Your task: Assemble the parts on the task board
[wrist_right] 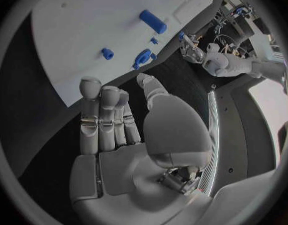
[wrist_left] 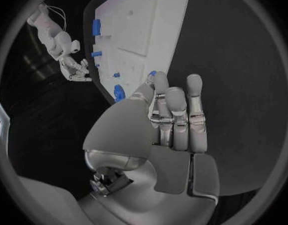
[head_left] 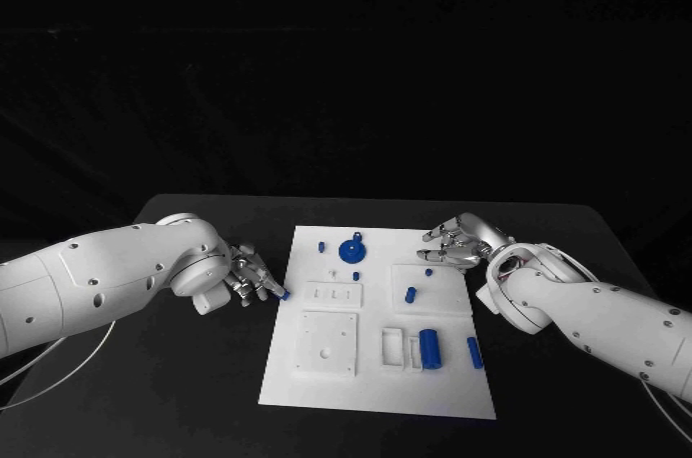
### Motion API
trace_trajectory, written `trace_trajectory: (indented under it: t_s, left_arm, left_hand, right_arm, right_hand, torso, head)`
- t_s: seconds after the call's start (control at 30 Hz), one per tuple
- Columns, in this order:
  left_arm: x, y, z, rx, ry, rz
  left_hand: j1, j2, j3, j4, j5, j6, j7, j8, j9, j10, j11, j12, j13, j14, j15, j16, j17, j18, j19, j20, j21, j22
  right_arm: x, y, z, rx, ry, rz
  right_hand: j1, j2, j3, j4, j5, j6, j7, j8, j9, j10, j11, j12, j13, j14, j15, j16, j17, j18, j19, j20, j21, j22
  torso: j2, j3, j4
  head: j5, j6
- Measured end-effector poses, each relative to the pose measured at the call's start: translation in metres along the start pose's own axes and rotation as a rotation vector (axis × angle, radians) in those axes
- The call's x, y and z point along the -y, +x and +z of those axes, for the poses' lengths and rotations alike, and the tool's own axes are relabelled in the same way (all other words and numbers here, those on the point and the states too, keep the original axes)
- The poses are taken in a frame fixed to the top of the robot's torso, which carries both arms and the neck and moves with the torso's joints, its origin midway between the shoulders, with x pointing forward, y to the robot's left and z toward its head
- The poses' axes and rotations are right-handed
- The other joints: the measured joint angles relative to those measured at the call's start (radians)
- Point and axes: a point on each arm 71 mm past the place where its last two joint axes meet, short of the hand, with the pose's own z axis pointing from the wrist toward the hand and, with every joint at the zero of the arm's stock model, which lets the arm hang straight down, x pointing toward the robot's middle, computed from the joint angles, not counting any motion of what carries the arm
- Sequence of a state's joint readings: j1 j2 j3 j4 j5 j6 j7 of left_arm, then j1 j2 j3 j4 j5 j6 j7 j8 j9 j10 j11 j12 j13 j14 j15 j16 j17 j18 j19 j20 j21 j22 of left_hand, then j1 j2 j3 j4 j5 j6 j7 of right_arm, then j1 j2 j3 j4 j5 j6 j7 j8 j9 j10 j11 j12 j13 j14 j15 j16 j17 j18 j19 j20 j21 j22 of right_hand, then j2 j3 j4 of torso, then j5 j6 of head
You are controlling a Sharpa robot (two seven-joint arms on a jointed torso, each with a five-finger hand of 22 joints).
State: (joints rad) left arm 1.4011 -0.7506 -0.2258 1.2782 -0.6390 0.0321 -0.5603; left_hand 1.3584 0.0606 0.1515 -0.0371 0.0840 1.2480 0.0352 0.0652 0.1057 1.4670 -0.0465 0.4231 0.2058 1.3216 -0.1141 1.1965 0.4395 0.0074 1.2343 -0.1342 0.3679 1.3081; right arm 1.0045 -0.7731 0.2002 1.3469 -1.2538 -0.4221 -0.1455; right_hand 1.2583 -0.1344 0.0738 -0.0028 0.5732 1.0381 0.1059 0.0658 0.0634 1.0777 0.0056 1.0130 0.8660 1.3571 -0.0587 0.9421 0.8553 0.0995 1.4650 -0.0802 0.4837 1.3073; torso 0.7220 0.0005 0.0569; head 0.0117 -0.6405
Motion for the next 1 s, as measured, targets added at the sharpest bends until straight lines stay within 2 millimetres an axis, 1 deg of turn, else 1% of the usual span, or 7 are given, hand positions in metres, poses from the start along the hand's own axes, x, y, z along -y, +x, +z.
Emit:
trace_trajectory:
  t_s: [0.4, 0.47, 0.57, 0.73, 0.83, 0.87, 1.0]
  left_arm:
    - [0.011, -0.001, -0.013, 0.009, 0.057, -0.043]
    - [0.013, -0.001, -0.014, 0.013, 0.067, -0.045]
    - [0.017, 0.001, -0.016, 0.018, 0.082, -0.047]
    - [0.025, 0.005, -0.017, 0.029, 0.104, -0.047]
    - [0.031, 0.008, -0.018, 0.039, 0.118, -0.046]
    - [0.033, 0.010, -0.018, 0.042, 0.122, -0.046]
    - [0.041, 0.016, -0.019, 0.057, 0.143, -0.041]
  left_hand:
    - [0.016, -0.009, 0.008, 0.002, 0.070, 0.000, 0.000, 0.000, -0.002, 0.000, 0.000, -0.002, 0.005, -0.004, -0.003, 0.000, 0.000, 0.000, 0.000, 0.000, -0.005, 0.000]
    - [0.017, -0.010, 0.012, 0.003, 0.074, 0.000, 0.000, 0.000, -0.003, -0.001, -0.001, 0.001, 0.006, -0.004, -0.003, 0.000, 0.000, 0.000, 0.000, 0.000, -0.005, 0.000]
    - [0.012, -0.025, 0.021, 0.009, 0.085, 0.000, 0.000, 0.000, -0.003, 0.001, -0.006, 0.012, 0.010, -0.004, -0.003, 0.006, 0.001, 0.000, 0.000, 0.000, -0.005, 0.000]
    - [0.008, -0.031, 0.021, 0.009, 0.088, 0.000, 0.000, -0.001, -0.003, 0.001, -0.006, 0.023, 0.012, -0.001, -0.006, 0.007, 0.003, 0.000, 0.000, 0.000, -0.002, 0.000]
    - [0.003, -0.045, 0.022, 0.008, 0.111, 0.000, 0.000, -0.001, -0.003, 0.001, -0.006, 0.042, 0.016, 0.005, -0.011, 0.015, 0.007, 0.000, 0.004, -0.004, 0.002, 0.000]
    - [-0.003, -0.051, 0.024, 0.010, 0.132, 0.000, 0.000, -0.001, -0.003, 0.001, -0.006, 0.051, 0.019, 0.013, -0.012, 0.019, 0.009, 0.000, 0.008, -0.007, 0.009, 0.000]
    - [-0.020, -0.069, 0.031, 0.008, 0.161, 0.001, 0.000, 0.000, -0.003, 0.001, -0.006, 0.084, 0.023, 0.027, -0.011, 0.028, 0.017, 0.000, 0.015, -0.010, 0.021, 0.000]
  right_arm:
    - [0.000, 0.000, 0.000, 0.000, 0.000, 0.001]
    - [0.000, 0.000, 0.000, 0.001, 0.000, 0.001]
    - [0.000, 0.000, 0.000, 0.001, 0.000, 0.001]
    - [0.000, 0.000, 0.000, 0.000, 0.000, 0.002]
    - [0.000, 0.000, 0.000, 0.000, 0.000, 0.002]
    - [0.000, 0.000, 0.000, 0.000, 0.000, 0.002]
    - [0.000, 0.000, 0.000, 0.000, -0.001, 0.003]
  right_hand:
    - [0.000, 0.000, 0.000, 0.000, 0.000, 0.000, 0.000, 0.000, 0.000, 0.000, 0.000, 0.000, 0.000, 0.000, 0.000, 0.000, 0.000, 0.000, 0.000, 0.000, 0.000, 0.000]
    - [0.000, 0.000, 0.000, 0.000, 0.000, 0.000, 0.000, 0.000, 0.000, 0.000, 0.000, 0.000, 0.000, 0.000, 0.000, 0.000, 0.000, 0.000, 0.000, 0.000, 0.000, 0.000]
    - [0.000, 0.000, 0.000, 0.000, 0.000, 0.000, 0.000, 0.000, 0.000, 0.000, 0.000, 0.000, 0.000, 0.000, 0.000, 0.000, 0.000, 0.000, 0.000, 0.000, 0.000, 0.000]
    - [0.000, 0.000, 0.000, 0.000, 0.000, 0.000, 0.000, 0.000, 0.000, 0.000, 0.000, 0.000, 0.000, 0.000, 0.000, 0.000, 0.000, 0.000, 0.000, 0.000, 0.000, 0.000]
    - [0.000, 0.000, 0.000, 0.000, 0.000, 0.000, 0.000, 0.000, 0.000, 0.000, 0.000, 0.000, 0.000, 0.000, 0.000, 0.000, 0.000, 0.000, 0.000, 0.000, 0.000, 0.000]
    - [0.000, 0.000, 0.000, 0.000, 0.000, 0.000, 0.000, 0.000, 0.000, 0.000, 0.000, 0.000, 0.000, 0.000, 0.000, 0.000, 0.000, 0.000, 0.000, 0.000, 0.000, 0.000]
    - [0.000, 0.000, 0.000, 0.000, 0.000, 0.000, 0.000, 0.000, 0.000, 0.000, 0.000, 0.000, 0.000, 0.000, 0.000, 0.000, 0.000, 0.000, 0.000, 0.000, 0.000, 0.000]
  torso:
    - [0.001, 0.0001, -0.0007]
    - [0.001, 0.0001, -0.0008]
    - [0.001, 0.0001, -0.0008]
    - [0.001, 0.0001, -0.0006]
    - [0.001, 0.0001, -0.0005]
    - [0.001, 0.0002, -0.0005]
    - [0.001, 0.0004, -0.0004]
  head:
    - [0.000, 0.005]
    - [-0.001, 0.005]
    - [-0.001, 0.006]
    - [-0.003, 0.007]
    - [-0.003, 0.007]
    - [-0.003, 0.007]
    - [-0.004, 0.006]
